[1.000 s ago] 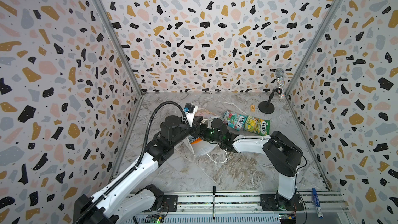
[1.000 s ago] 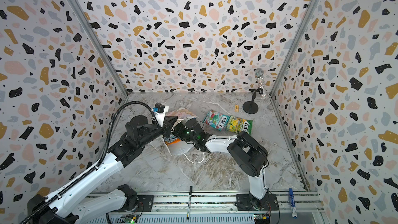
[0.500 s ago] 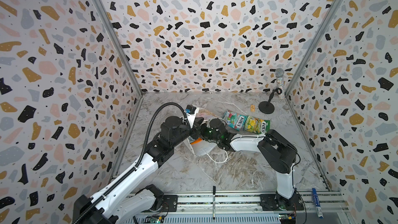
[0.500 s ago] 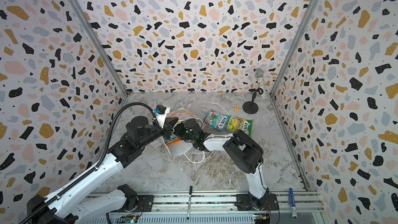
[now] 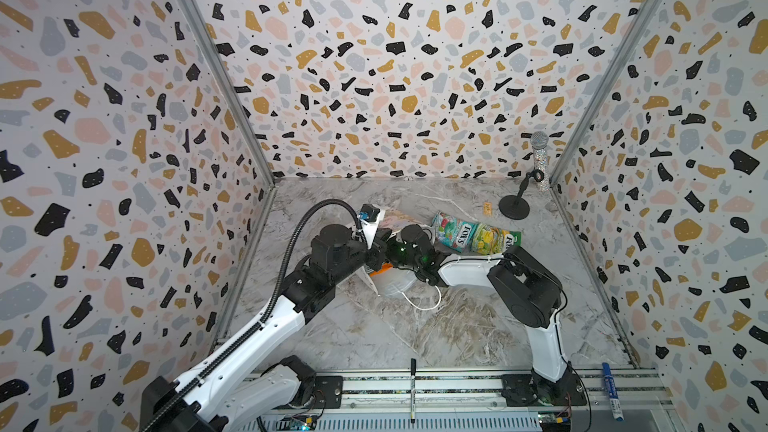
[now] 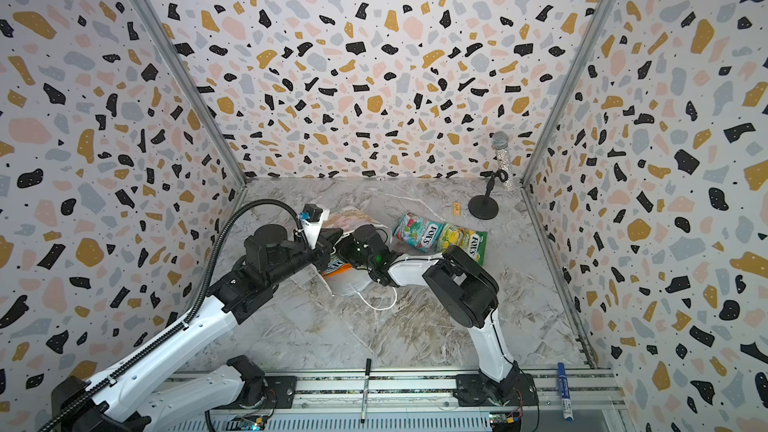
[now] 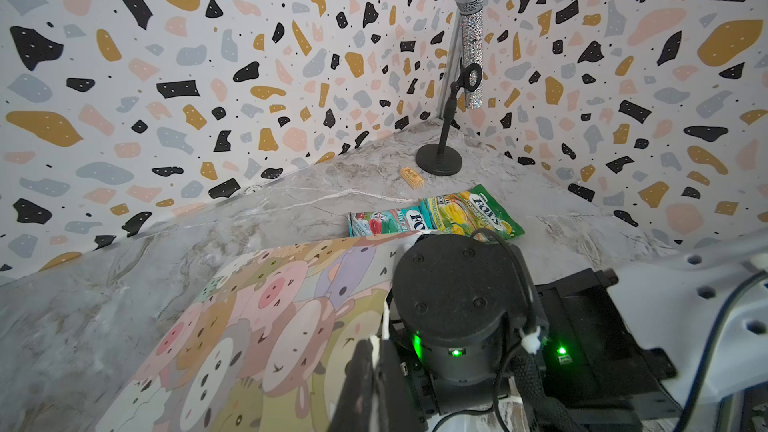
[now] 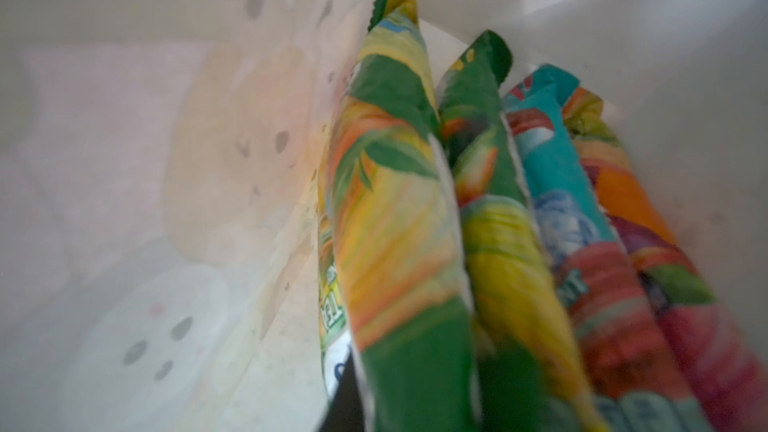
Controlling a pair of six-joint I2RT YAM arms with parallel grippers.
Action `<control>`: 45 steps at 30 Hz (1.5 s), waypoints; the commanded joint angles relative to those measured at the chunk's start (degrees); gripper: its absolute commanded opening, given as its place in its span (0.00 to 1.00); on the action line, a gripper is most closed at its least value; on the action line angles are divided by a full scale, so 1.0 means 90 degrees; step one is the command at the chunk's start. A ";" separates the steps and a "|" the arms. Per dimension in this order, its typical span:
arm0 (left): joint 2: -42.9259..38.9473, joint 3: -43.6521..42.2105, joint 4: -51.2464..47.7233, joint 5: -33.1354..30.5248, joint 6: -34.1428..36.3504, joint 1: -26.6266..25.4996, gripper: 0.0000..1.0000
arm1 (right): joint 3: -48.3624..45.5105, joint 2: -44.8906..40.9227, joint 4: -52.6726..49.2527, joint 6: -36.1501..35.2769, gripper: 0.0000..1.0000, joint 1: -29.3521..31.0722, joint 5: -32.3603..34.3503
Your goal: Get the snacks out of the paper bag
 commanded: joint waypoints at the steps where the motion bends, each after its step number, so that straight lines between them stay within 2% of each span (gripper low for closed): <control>1: -0.0104 0.0210 0.0113 -0.0455 -0.0150 -0.0033 0.00 | 0.0155 -0.0185 -0.0439 -0.0400 0.01 -0.0049 0.0087; 12: -0.0065 0.0093 0.0269 -0.1292 -0.0444 -0.0031 0.00 | -0.0051 -0.0865 -0.1263 -0.1527 0.00 0.0178 0.0243; 19: -0.0065 0.0060 0.0307 -0.1430 -0.0444 -0.0033 0.00 | -0.0320 -0.1350 -0.1647 -0.2032 0.00 0.0254 0.0445; 30: -0.0133 -0.0049 0.0467 -0.1589 -0.0488 -0.0039 0.00 | -0.0419 -0.2253 -0.2692 -0.3293 0.00 0.0391 0.0709; 38: -0.0120 -0.0049 0.0450 -0.1615 -0.0490 -0.0031 0.00 | -0.0361 -0.2434 -0.2978 -0.3609 0.00 0.0408 0.0525; 45: -0.0106 -0.0049 0.0451 -0.1677 -0.0490 -0.0036 0.00 | -0.0618 -0.3233 -0.3177 -0.4091 0.00 0.0506 0.0532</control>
